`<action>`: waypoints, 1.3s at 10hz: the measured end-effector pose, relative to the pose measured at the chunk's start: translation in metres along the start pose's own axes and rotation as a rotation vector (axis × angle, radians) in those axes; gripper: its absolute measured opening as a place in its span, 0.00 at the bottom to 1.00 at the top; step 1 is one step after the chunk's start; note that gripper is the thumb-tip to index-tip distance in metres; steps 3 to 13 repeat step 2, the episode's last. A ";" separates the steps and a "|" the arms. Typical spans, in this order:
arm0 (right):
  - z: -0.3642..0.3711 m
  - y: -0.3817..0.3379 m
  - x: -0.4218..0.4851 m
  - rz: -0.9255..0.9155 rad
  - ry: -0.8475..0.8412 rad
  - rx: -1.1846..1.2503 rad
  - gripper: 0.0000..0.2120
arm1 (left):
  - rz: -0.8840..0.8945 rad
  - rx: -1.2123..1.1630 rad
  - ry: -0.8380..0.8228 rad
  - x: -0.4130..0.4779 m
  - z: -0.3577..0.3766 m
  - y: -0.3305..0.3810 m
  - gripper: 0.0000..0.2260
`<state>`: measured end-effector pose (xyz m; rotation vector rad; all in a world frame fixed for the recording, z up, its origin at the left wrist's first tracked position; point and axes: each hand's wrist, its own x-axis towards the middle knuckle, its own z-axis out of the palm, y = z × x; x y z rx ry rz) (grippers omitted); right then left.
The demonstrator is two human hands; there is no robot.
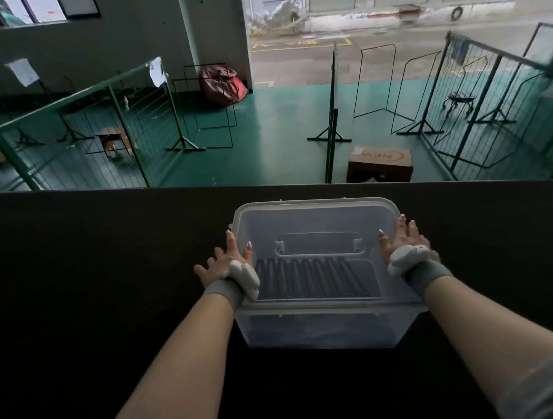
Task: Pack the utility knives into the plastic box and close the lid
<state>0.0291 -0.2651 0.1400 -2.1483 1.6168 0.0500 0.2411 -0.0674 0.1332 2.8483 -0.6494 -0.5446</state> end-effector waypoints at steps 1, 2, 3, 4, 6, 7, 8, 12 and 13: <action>-0.002 0.000 -0.002 -0.027 -0.043 -0.147 0.33 | 0.009 -0.040 0.058 -0.004 0.001 0.008 0.30; -0.007 -0.008 -0.006 -0.114 -0.071 -0.149 0.29 | 0.145 -0.129 0.096 -0.012 -0.005 0.025 0.29; -0.007 -0.008 -0.006 -0.114 -0.071 -0.149 0.29 | 0.145 -0.129 0.096 -0.012 -0.005 0.025 0.29; -0.007 -0.008 -0.006 -0.114 -0.071 -0.149 0.29 | 0.145 -0.129 0.096 -0.012 -0.005 0.025 0.29; -0.007 -0.008 -0.006 -0.114 -0.071 -0.149 0.29 | 0.145 -0.129 0.096 -0.012 -0.005 0.025 0.29; -0.007 -0.008 -0.006 -0.114 -0.071 -0.149 0.29 | 0.145 -0.129 0.096 -0.012 -0.005 0.025 0.29; -0.007 -0.008 -0.006 -0.114 -0.071 -0.149 0.29 | 0.145 -0.129 0.096 -0.012 -0.005 0.025 0.29; -0.007 -0.008 -0.006 -0.114 -0.071 -0.149 0.29 | 0.145 -0.129 0.096 -0.012 -0.005 0.025 0.29; -0.007 -0.008 -0.006 -0.114 -0.071 -0.149 0.29 | 0.145 -0.129 0.096 -0.012 -0.005 0.025 0.29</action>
